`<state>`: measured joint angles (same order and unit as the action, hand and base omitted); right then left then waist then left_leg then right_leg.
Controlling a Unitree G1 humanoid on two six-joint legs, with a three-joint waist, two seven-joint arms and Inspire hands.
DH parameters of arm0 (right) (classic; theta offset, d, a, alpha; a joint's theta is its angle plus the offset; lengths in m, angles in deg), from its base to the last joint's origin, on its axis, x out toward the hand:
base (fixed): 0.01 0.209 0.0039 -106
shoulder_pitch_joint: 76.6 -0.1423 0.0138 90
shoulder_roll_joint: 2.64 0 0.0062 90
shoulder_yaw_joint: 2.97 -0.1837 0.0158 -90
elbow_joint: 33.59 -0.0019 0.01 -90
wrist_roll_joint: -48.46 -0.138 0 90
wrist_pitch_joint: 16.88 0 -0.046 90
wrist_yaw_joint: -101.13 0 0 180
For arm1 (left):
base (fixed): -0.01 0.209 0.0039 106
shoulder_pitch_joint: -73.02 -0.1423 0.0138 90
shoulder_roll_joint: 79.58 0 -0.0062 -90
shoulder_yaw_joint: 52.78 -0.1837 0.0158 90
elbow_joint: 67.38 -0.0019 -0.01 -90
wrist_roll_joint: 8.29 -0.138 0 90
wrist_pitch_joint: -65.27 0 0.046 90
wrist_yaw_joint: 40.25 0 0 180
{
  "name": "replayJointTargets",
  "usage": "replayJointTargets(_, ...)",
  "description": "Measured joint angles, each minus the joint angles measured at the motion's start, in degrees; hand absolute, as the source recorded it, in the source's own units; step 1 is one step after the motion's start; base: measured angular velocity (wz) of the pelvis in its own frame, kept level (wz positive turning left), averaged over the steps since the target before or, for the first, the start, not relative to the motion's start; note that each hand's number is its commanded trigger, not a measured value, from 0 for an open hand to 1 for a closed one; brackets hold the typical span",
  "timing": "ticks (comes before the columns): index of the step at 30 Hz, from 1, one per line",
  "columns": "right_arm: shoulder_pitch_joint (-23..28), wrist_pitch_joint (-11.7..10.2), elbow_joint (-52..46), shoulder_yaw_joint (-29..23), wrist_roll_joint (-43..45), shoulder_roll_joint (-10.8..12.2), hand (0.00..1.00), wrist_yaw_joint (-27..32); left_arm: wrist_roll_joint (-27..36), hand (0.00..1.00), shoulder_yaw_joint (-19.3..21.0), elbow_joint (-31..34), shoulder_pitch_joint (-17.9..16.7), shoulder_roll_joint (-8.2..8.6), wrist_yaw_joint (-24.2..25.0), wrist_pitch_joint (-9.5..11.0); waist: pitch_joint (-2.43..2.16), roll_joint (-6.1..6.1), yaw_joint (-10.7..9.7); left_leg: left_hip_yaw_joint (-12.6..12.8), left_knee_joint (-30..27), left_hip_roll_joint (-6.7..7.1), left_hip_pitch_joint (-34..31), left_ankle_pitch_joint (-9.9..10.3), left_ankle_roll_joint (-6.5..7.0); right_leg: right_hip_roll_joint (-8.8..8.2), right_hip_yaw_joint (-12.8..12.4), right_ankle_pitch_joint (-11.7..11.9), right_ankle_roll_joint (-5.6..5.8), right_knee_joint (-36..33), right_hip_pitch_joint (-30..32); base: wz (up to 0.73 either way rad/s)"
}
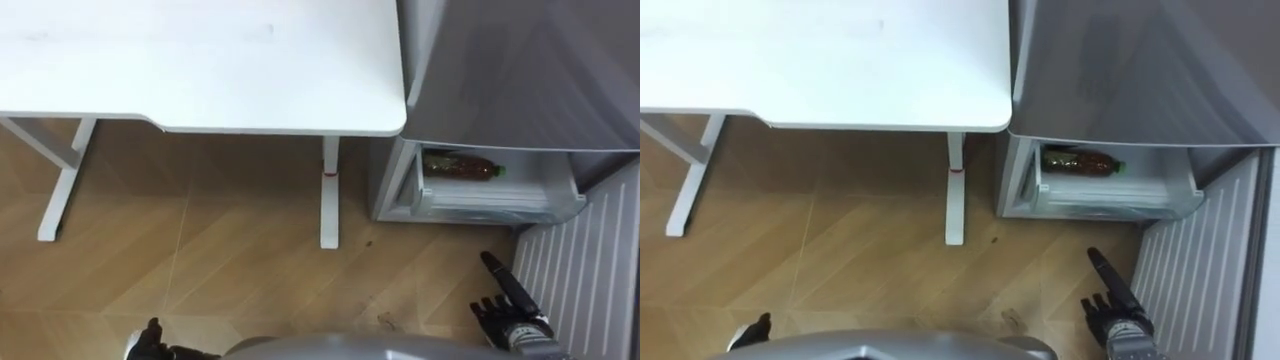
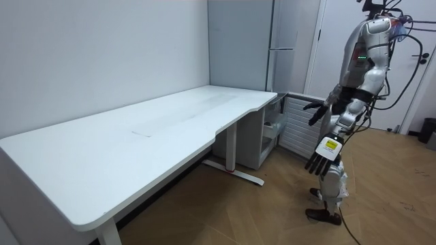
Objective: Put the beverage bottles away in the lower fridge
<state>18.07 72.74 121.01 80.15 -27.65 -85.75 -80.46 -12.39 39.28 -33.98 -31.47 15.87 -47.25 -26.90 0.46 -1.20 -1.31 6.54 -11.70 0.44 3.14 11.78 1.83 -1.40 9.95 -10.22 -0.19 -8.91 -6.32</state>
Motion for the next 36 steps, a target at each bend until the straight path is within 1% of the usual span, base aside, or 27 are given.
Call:
replayJointTargets(6, 0.00, 0.07, 0.19, 0.15, -1.47, 0.33, 0.00, -0.45, -0.06, 0.00, -0.16, -1.92, 0.63, 0.23, 0.01, 0.06, 0.25, -0.39, -0.01, -0.31, -0.14, 0.06, 0.47, 0.08, -0.03, -0.11, 0.64, -0.18, -0.02, 0.24, -0.23, 0.01)
replayJointTargets(7, 0.00, 0.07, 0.26, 0.15, -1.61, 0.33, 0.00, -0.44, -0.08, 0.00, -0.16, -1.91, 0.52, 0.23, 0.01, 0.06, 0.23, -0.42, -0.02, -0.40, -0.15, 0.09, 0.46, 0.08, -0.02, -0.15, 0.80, -0.19, -0.02, 0.23, -0.23, 0.07)
replayJointTargets(8, 0.00, 0.07, 0.34, 0.15, -1.86, 0.34, 0.00, -0.43, -0.10, 0.00, -0.15, -1.90, 0.34, 0.22, 0.01, 0.06, 0.05, -0.20, -0.01, -0.58, -0.19, 0.16, 0.43, 0.07, -0.01, -0.19, 1.05, -0.19, -0.01, 0.23, -0.22, 0.07)
replayJointTargets(9, 0.00, 0.07, 0.35, 0.15, -2.26, 0.34, 0.00, -0.43, -0.09, 0.00, -0.16, -1.88, 0.02, 0.22, 0.01, 0.06, -0.04, -0.28, -0.01, -0.62, -0.19, 0.19, 0.37, 0.07, -0.01, -0.20, 1.14, -0.19, -0.01, 0.23, -0.19, 0.06)
replayJointTargets(12, -0.18, 0.08, 0.18, 0.14, -3.43, 0.34, 0.00, -0.43, -0.39, 0.00, -0.55, -1.87, -0.62, 0.18, 0.01, 0.01, -0.14, -0.02, 0.03, -0.80, -0.53, 0.23, -0.52, 0.17, 0.04, -0.24, 1.46, -0.30, 0.05, 0.14, 0.16, 0.06)
replayJointTargets(15, -0.45, 0.12, -0.23, 0.14, -4.61, 0.37, 0.00, -0.62, -0.61, 0.00, -0.75, -1.91, -0.67, 0.19, 0.01, -0.07, -0.21, 0.52, 0.22, -1.16, -2.25, 0.03, -1.91, 0.94, 0.06, -0.14, 1.72, -0.48, 0.03, -0.45, 1.11, 0.06)
replayJointTargets(16, -0.62, 0.15, -0.24, 0.14, -4.68, 0.42, 0.00, -0.72, -0.61, 0.00, -0.74, -1.98, -0.68, 0.18, 0.01, -0.09, -0.21, 0.54, 0.28, -1.15, -2.52, 0.01, -2.10, 1.08, 0.07, -0.18, 1.69, -0.68, 0.03, -0.99, 1.43, 0.00)
replayJointTargets(17, -0.91, 0.19, -0.23, 0.20, -4.92, 0.46, 0.00, -1.00, -0.60, 0.00, -0.75, -2.65, -0.51, 0.20, 0.01, -0.21, -0.23, 0.78, 0.33, -1.18, -3.75, -0.24, -2.75, 1.61, 0.04, -0.17, 1.73, -1.03, 0.00, -1.69, 1.85, -0.05)
replayJointTargets(18, -1.19, 0.27, -0.20, 0.45, -5.41, 0.50, 0.00, -1.15, -0.62, 0.00, -0.72, -3.21, -0.25, 0.17, 0.02, -0.44, -0.20, 1.00, 0.48, -1.02, -5.26, -0.92, -3.38, 2.37, 0.00, -0.07, 1.50, -1.52, -0.10, -2.96, 2.52, -0.06)
replayJointTargets(19, -1.37, 0.34, -0.19, 0.46, -5.89, 0.56, 0.00, -1.21, -0.69, 0.00, -0.66, -3.49, -0.26, 0.14, 0.02, -0.39, -0.04, 1.36, 0.52, -0.85, -6.17, -1.17, -3.71, 2.86, -0.04, 0.06, 1.36, -1.83, -0.15, -3.57, 2.76, -0.18)
replayJointTargets(20, -1.56, 0.36, -0.19, 0.44, -6.34, 0.55, 0.00, -1.76, -1.27, 0.00, -0.47, -4.57, -0.24, 0.17, 0.02, -0.36, -0.01, 1.69, 0.96, -0.46, -8.03, -1.70, -4.20, 3.97, -0.17, 0.25, 1.05, -2.53, -0.28, -5.36, 3.46, -0.16)
replayJointTargets(21, -1.54, 0.35, -0.18, 0.44, -6.33, 0.56, 0.00, -2.20, -1.67, 0.00, -0.36, -4.94, -0.35, 0.16, 0.02, -0.43, 0.06, 1.76, 1.10, -0.46, -8.97, -1.89, -4.45, 4.54, -0.26, 0.38, 0.95, -2.95, -0.40, -6.10, 3.64, -0.17)
replayJointTargets(22, -1.42, 0.32, 0.27, 0.43, -6.34, 0.58, 0.00, -3.06, -2.75, 0.00, 0.12, -5.01, -0.95, 0.16, -0.01, -0.43, -0.01, 1.96, 1.19, -0.45, -11.51, -2.37, -5.24, 5.89, -0.47, 0.50, 0.88, -4.36, -0.64, -8.31, 4.44, -0.08)
replayJointTargets(23, -1.37, 0.16, 0.58, 0.58, -6.35, 0.56, 0.00, -3.14, -3.14, 0.00, -0.02, -4.97, -1.28, 0.13, -0.05, -0.42, 0.16, 2.37, 1.60, -0.40, -14.88, -3.00, -6.68, 7.49, -0.74, 0.64, 0.88, -6.08, -0.95, -11.21, 5.80, -0.07)
replayJointTargets(24, -1.48, 0.13, 0.58, 0.62, -6.38, 0.54, 0.00, -3.27, -3.26, 0.00, -0.04, -4.98, -1.48, 0.24, 0.02, -0.51, 0.12, 2.44, 1.80, -0.22, -17.85, -3.50, -8.44, 8.89, -1.05, 0.87, 0.85, -7.62, -1.28, -14.08, 7.52, -0.06)
replayJointTargets(25, -1.55, 0.12, 0.58, 0.62, -6.57, 0.55, 0.00, -3.42, -3.27, 0.00, -0.04, -4.95, -1.57, 0.28, 0.10, -0.59, 0.12, 2.39, 1.80, -0.16, -19.11, -3.74, -9.06, 9.30, -1.20, 0.92, 0.81, -8.21, -1.49, -15.28, 8.23, -0.06)
replayJointTargets(26, -1.77, 0.02, 0.61, 0.73, -7.02, 0.59, 0.00, -3.64, -3.21, 0.00, -0.10, -4.92, -1.98, 0.34, 0.23, -0.77, -0.05, 2.02, 2.13, -0.14, -20.78, -3.91, -10.05, 9.52, -1.46, 0.77, -0.07, -9.18, -1.74, -17.02, 9.48, -0.07)
replayJointTargets(28, -2.26, -0.83, 0.74, 0.64, -7.14, 0.42, 0.00, -4.06, -3.18, 0.00, -0.29, -4.75, -2.30, 0.55, 0.45, -1.21, -0.01, 2.13, 2.40, -0.17, -25.15, -4.60, -12.74, 9.16, -2.04, 1.08, -0.71, -10.12, -2.58, -18.69, 10.79, -0.10)
replayJointTargets(29, -2.48, -1.33, 0.81, 0.68, -7.14, 0.43, 0.00, -4.54, -3.26, 0.00, -0.28, -4.58, -2.73, 0.60, 0.61, -1.29, -0.05, 2.22, 2.58, -0.23, -29.21, -5.09, -15.40, 8.13, -2.65, 1.28, -1.26, -10.27, -2.91, -19.35, 11.00, -0.15)
replayJointTargets(30, -2.85, -1.64, 1.23, 0.67, -7.22, 0.36, 0.00, -5.11, -3.20, 0.00, -0.29, -4.71, -2.58, 0.77, 0.99, -1.28, 0.39, 1.94, 3.09, -0.50, -31.72, -4.95, -17.94, 7.30, -2.83, 1.14, -1.83, -10.43, -3.19, -20.10, 11.35, -0.15)
replayJointTargets(31, -3.13, -1.73, 1.58, 0.67, -7.41, 0.17, 0.00, -5.31, -3.14, 0.00, -0.45, -4.70, -2.54, 0.99, 1.12, -1.23, 0.39, 2.23, 3.21, -0.62, -30.17, -4.48, -18.79, 7.25, -2.89, 1.08, -1.97, -10.46, -3.21, -20.16, 11.50, -0.15)
replayJointTargets(32, -3.89, -1.84, 2.08, 0.63, -7.62, -0.30, 0.00, -5.40, -3.15, 0.00, -1.14, -4.59, -2.41, 1.16, 1.50, -1.07, 0.47, 2.66, 3.17, -0.73, -24.54, -3.71, -20.73, 5.39, -3.03, 0.94, -2.16, -11.05, -2.88, -21.33, 12.40, -0.20)
replayJointTargets(33, -4.47, -1.98, 2.46, 0.73, -7.62, 0.01, 0.00, -5.47, -3.14, 0.00, -1.23, -4.70, -2.52, 0.86, 1.56, -1.03, 0.29, 2.40, 3.38, 0.14, -23.96, -3.27, -21.15, 3.82, 0.27, 0.10, -2.55, -12.32, -2.29, -23.30, 13.92, -0.11)
replayJointTargets(34, -4.65, -1.95, 2.54, 0.74, -7.62, 0.18, 0.00, -5.63, -3.13, 0.00, -1.26, -4.92, -2.31, 0.68, 1.52, -0.94, 0.27, 2.37, 3.12, -0.18, -23.47, -2.37, -21.18, 3.74, 0.31, -0.48, -2.53, -12.64, -2.04, -23.87, 14.35, 0.00)
replayJointTargets(35, -5.14, -1.99, 2.55, 0.69, -7.82, 0.10, 0.00, -5.89, -2.75, 0.00, -1.27, -5.67, -1.56, 0.64, 1.52, -0.38, 0.22, 2.24, 3.28, -0.38, -23.28, -1.58, -21.48, 3.76, 0.38, -1.18, -2.40, -12.82, -1.53, -24.76, 15.34, 0.13)
replayJointTargets(36, -6.10, -2.05, 2.69, 0.64, -8.90, 0.03, 0.00, -6.11, -2.69, 0.00, -1.28, -6.27, -0.58, 0.63, 1.61, 0.11, 0.47, 2.41, 3.29, -0.19, -23.43, -1.34, -22.06, 3.90, 0.64, -1.52, -2.38, -12.89, -1.30, -25.28, 16.09, 0.04)
